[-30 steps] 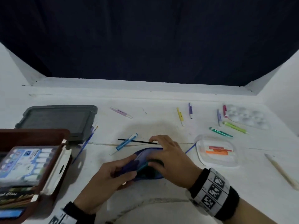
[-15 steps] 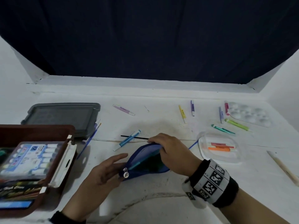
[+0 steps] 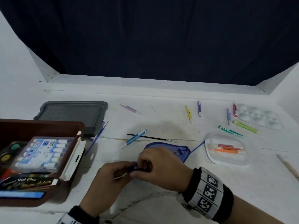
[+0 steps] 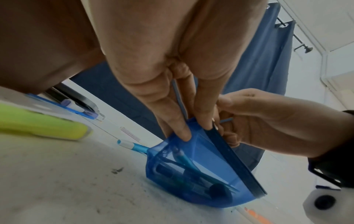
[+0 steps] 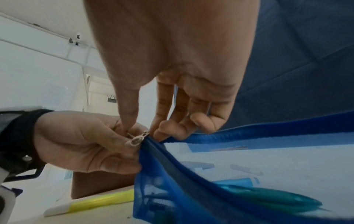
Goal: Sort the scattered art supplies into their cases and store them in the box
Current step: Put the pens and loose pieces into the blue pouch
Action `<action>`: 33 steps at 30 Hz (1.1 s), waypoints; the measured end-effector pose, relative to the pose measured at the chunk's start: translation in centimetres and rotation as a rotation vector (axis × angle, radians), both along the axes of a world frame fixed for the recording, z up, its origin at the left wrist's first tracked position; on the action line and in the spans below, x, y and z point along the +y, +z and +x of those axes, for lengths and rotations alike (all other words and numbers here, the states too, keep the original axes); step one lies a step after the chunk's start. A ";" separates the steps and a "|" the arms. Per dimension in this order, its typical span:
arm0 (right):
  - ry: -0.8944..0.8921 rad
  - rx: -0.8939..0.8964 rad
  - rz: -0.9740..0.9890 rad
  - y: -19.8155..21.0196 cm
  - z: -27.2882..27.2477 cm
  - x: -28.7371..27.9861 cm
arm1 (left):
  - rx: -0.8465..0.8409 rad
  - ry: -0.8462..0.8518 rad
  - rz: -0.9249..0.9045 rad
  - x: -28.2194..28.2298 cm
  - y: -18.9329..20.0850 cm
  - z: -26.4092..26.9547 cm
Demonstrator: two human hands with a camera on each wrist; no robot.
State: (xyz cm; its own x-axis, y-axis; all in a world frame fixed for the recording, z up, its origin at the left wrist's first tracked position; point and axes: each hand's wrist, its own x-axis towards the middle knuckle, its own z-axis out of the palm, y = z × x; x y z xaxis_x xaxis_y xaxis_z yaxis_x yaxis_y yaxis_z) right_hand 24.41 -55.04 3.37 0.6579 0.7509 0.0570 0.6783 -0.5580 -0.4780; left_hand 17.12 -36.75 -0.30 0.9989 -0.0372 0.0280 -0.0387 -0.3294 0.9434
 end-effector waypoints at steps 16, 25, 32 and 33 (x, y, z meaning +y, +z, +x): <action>-0.272 0.036 0.070 1.5 0.9 -4.0 | -0.308 0.062 0.344 -1.1 1.1 0.3; -0.610 -0.135 -0.121 1.8 2.6 -10.3 | -0.145 0.186 0.004 0.0 1.2 -0.9; -0.450 0.064 -0.108 0.2 1.8 -11.7 | 0.069 0.097 0.134 0.0 -0.4 -1.9; -0.386 0.111 -0.095 0.2 1.6 -11.7 | 0.069 0.082 0.167 0.0 -0.5 -2.0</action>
State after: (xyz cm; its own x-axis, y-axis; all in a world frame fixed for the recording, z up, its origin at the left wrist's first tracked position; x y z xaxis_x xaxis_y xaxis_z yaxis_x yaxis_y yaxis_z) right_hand 26.02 -66.71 3.59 0.8907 0.4460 -0.0879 0.3576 -0.8068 -0.4702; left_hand 15.08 -36.70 -0.78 0.9981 0.0464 -0.0408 0.0581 -0.4811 0.8747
